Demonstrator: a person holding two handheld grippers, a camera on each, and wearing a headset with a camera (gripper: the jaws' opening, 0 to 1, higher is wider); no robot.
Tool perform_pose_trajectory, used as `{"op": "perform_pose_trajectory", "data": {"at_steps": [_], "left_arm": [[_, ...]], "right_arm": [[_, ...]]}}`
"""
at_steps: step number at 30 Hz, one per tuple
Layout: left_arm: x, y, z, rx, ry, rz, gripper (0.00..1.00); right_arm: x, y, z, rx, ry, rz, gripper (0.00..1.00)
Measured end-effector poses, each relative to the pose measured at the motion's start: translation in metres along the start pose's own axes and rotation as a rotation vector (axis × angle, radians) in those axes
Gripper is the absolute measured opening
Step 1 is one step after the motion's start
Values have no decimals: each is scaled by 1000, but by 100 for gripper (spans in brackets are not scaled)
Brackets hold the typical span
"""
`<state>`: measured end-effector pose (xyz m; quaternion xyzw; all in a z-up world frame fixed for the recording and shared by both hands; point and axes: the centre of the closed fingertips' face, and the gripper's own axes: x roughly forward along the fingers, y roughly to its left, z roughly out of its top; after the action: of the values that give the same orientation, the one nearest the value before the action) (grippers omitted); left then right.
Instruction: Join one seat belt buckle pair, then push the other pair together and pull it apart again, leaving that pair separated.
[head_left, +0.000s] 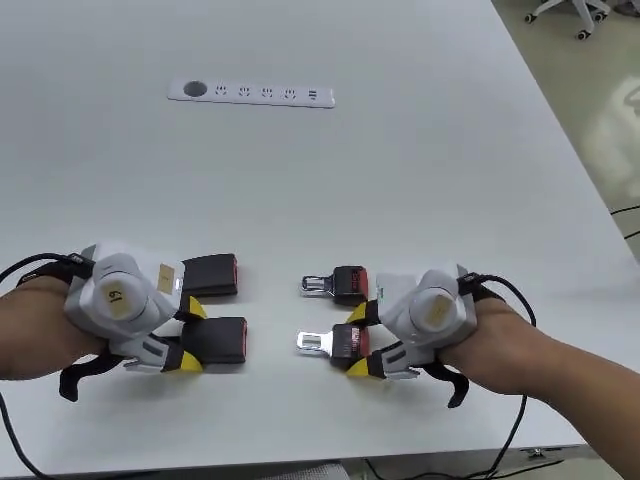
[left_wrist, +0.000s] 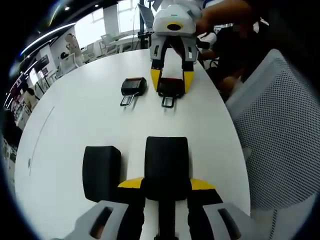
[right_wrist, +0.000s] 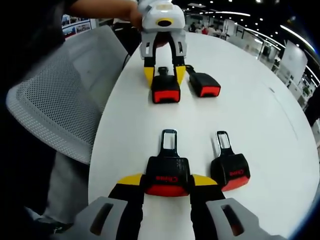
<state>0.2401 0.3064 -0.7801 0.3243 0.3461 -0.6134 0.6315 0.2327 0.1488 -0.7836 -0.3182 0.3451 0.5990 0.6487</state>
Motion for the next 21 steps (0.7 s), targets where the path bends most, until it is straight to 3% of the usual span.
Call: {"op": "perform_pose_trajectory", "data": {"at_steps": [14,21], "left_arm": [[0,0,1,-4,8,0,33],[0,0,1,-9,6,2,33]], "right_arm": [[2,-2,2,-3,17,2,32],[9,-1,13,2,1,-2,32]]}}
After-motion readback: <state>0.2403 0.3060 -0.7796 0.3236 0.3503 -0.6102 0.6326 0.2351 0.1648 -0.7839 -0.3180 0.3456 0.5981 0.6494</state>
